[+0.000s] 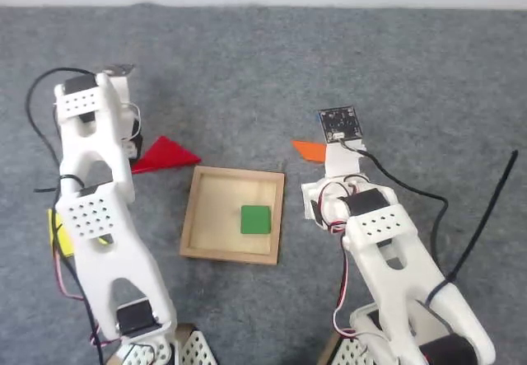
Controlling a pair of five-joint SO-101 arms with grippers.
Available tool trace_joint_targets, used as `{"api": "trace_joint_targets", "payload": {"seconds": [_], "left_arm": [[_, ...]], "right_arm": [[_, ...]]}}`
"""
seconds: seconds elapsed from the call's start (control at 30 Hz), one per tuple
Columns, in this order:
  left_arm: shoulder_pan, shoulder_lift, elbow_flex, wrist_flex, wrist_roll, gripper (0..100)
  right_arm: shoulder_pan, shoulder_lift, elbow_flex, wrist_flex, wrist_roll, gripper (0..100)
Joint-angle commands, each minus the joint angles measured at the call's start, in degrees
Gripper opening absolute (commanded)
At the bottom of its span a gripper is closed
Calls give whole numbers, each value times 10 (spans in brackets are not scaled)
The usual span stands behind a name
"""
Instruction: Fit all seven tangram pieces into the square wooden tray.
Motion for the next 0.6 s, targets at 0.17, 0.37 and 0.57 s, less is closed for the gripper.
{"api": "trace_joint_targets", "payload": {"seconds": [0.17,0.37,0.57], "left_arm": [[-14,-98,108,5,-126,12],[-3,-330,302,-64,-193,13],[42,-535,469,-166,-331,47]], "right_arm": [[8,-25,-6,-14,12,108],[8,-25,-6,-14,12,108],[8,-25,-5,-13,12,108]]}}
